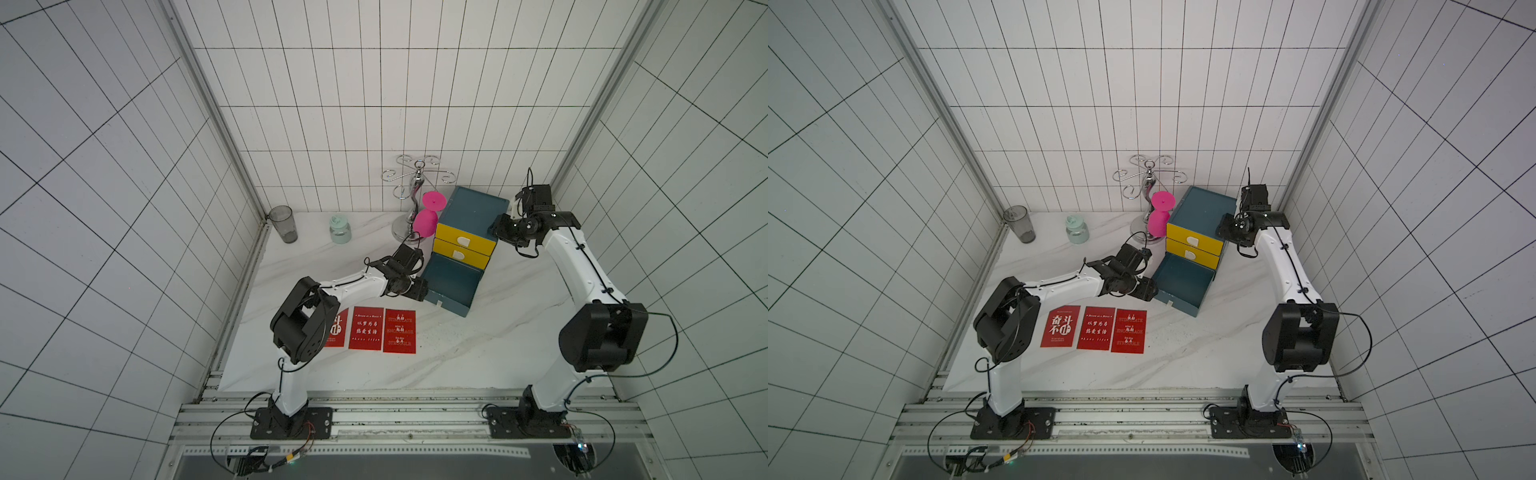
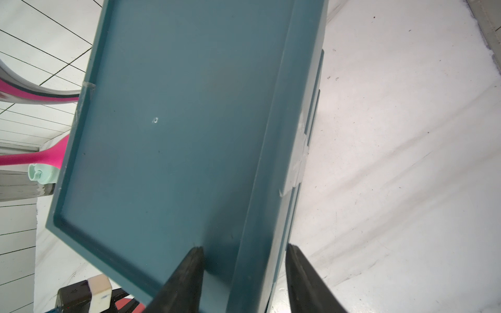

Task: Take the postcards out of the drawer
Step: Close the drawer in the storage box.

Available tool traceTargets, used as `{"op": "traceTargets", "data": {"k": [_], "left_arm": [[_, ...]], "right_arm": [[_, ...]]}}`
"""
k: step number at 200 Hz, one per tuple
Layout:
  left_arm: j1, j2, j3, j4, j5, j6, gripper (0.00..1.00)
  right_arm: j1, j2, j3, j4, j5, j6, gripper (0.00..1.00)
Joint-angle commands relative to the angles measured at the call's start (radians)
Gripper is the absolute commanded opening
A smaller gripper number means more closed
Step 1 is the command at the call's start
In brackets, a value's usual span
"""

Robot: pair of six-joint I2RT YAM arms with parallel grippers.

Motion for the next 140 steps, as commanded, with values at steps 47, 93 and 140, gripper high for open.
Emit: {"op": "traceTargets", "data": {"k": [47, 93, 140], "left_arm": [[-0.004, 0.061, 0.06, 0.045, -0.012, -0.037, 0.72], [-0.005, 0.107, 0.116, 0.05, -0.023, -0.052, 0.72], [-0.004, 0.164, 0.184, 0.053, -0.022, -0.065, 0.72]], "right_arm": [[-0.007, 0.029, -0.019, -0.041, -0.006, -0.028, 0.51], [-0.007, 0.025, -0.041, -0.041, -0.012, -0.032, 0.5], [-0.007, 0.029, -0.046, -0.041, -0.016, -0.031, 0.5]]}}
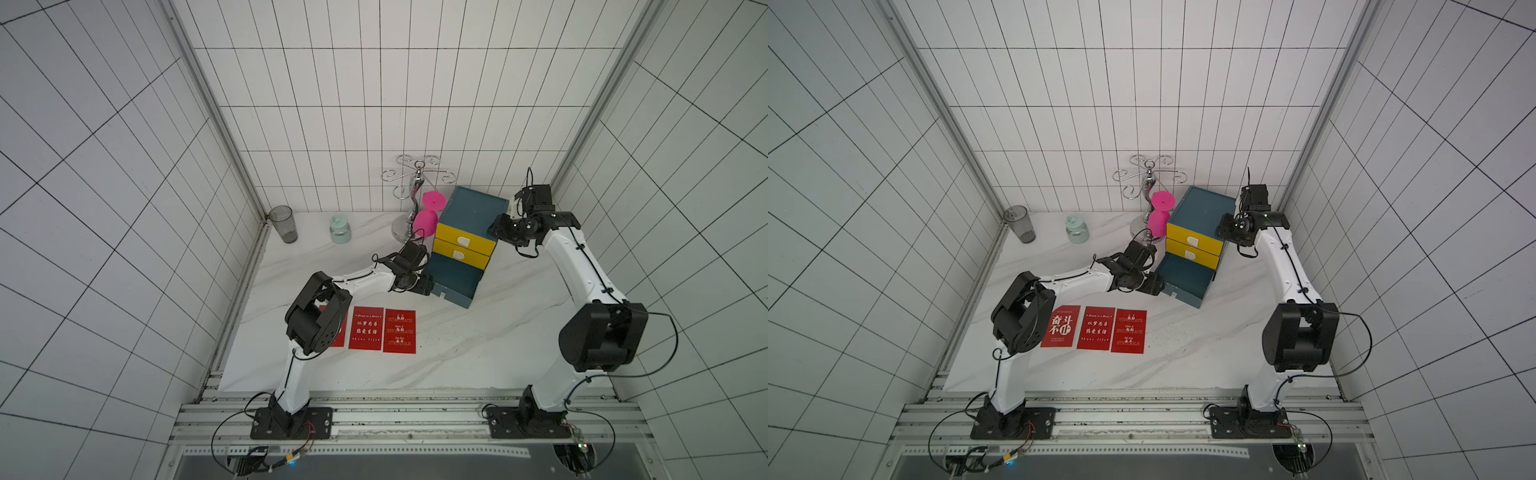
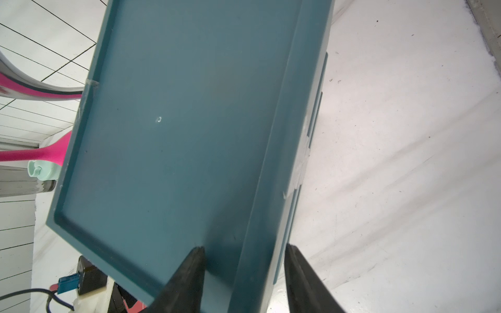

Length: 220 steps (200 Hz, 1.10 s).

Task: Take the postcards out of the drawer
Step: Close the drawer in the storage box.

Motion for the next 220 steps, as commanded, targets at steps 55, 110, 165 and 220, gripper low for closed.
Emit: {"op": "traceTargets", "data": {"k": [55, 110, 165, 220], "left_arm": [[-0.005, 0.108, 0.123, 0.074, -0.052, -0.078, 0.72], [-0.003, 0.168, 0.154, 0.208, -0.052, -0.173, 0.72], [-0.004, 0.227, 0.178, 0.304, -0.077, -0.266, 0.72], [-0.006, 0.252, 0.173, 0.384, -0.101, -0.316, 0.72]], "right_arm": [[-0.007, 0.028, -0.063, -0.023, -0.033, 0.001, 0.5], [-0.007, 0.016, -0.102, 0.004, -0.053, 0.016, 0.49], [-0.008, 0.007, -0.144, 0.05, -0.071, 0.035, 0.49], [-0.01, 0.002, -0.144, 0.055, -0.079, 0.042, 0.49]]}}
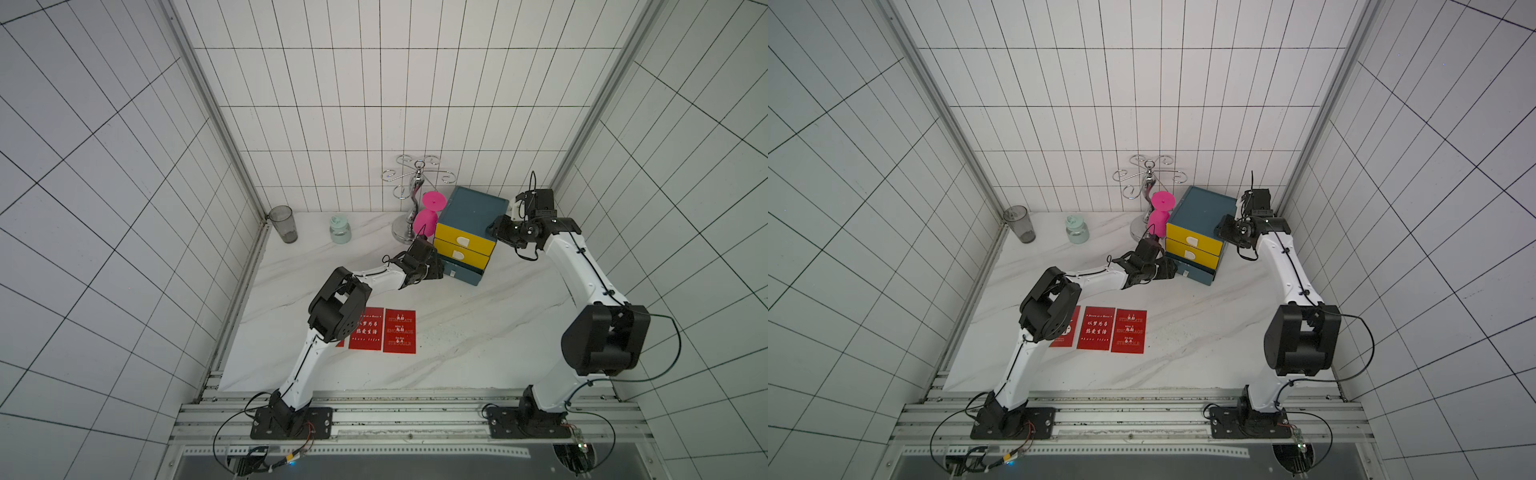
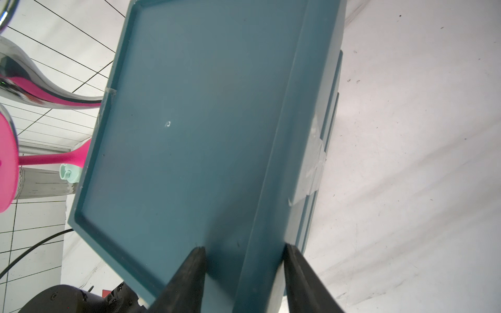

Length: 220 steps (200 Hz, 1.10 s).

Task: Take the postcards out of the drawer
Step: Close the drawer in the storage box.

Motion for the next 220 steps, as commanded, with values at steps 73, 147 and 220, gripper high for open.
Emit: {"op": "traceTargets", "data": {"k": [73, 147, 220], "left_arm": [[-0.022, 0.059, 0.005, 0.141, -0.056, -0.084, 0.72], [-0.033, 0.026, -0.059, 0.202, -0.092, -0.11, 0.71], [-0.033, -0.106, -0.196, 0.277, -0.095, -0.076, 0.71]], "right_arm": [[0.001, 0.019, -0.076, -0.052, 0.008, 0.008, 0.49], [-0.002, 0.003, -0.082, -0.052, 0.009, 0.009, 0.49], [-0.012, 0.005, -0.077, -0.052, 0.013, 0.004, 0.49]]}}
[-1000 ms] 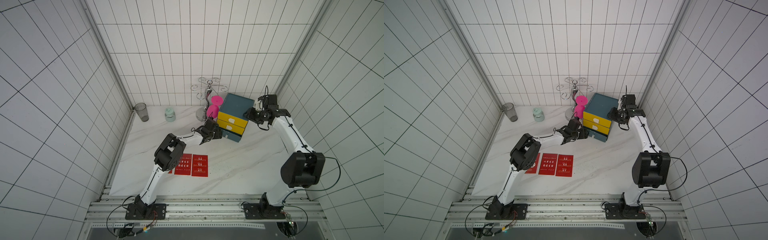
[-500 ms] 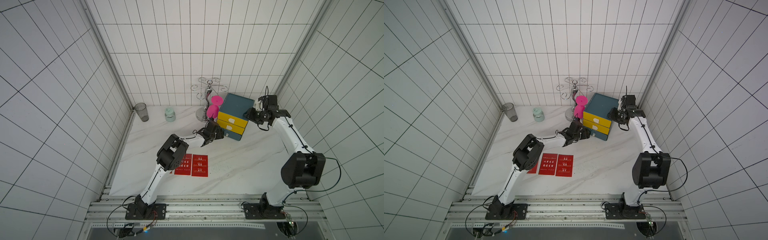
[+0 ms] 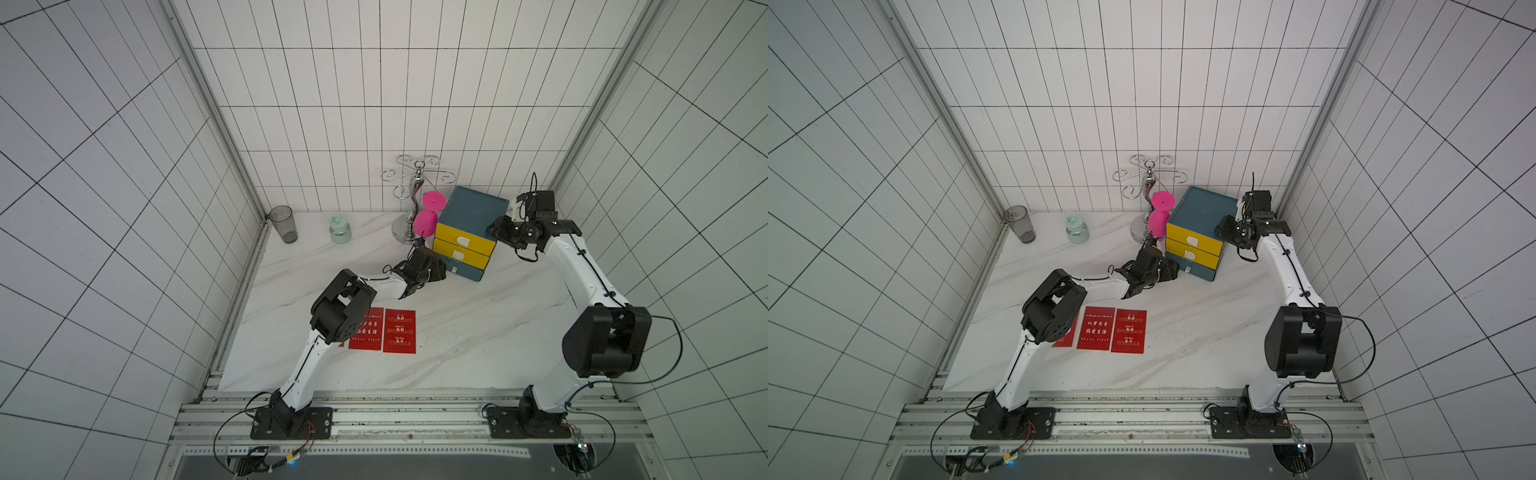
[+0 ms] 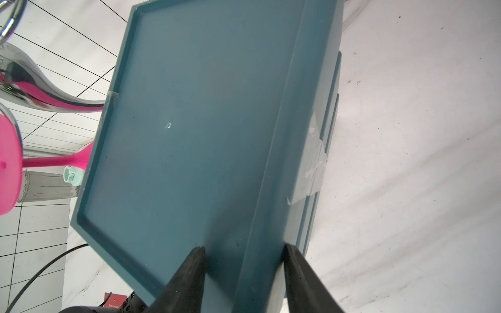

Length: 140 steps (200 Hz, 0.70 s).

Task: Take the postcards out of the drawer
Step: Close the drawer in the storage box.

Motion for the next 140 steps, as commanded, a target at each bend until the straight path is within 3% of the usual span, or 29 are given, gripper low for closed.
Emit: {"op": "traceTargets", "data": {"k": [1, 61, 140], "left_arm": [[-0.003, -0.093, -0.059, 0.045, -0.017, 0.029, 0.71], [0.001, -0.268, -0.197, 0.104, 0.011, 0.176, 0.72], [0.093, -0.636, -0.467, 0.121, -0.126, 0.305, 0.74]], "right_arm": [[-0.008, 0.02, -0.048, -0.08, 0.015, -0.007, 0.5], [-0.017, 0.022, -0.03, -0.081, 0.013, -0.013, 0.51], [-0.078, -0.01, 0.077, -0.091, -0.012, -0.017, 0.53]]}}
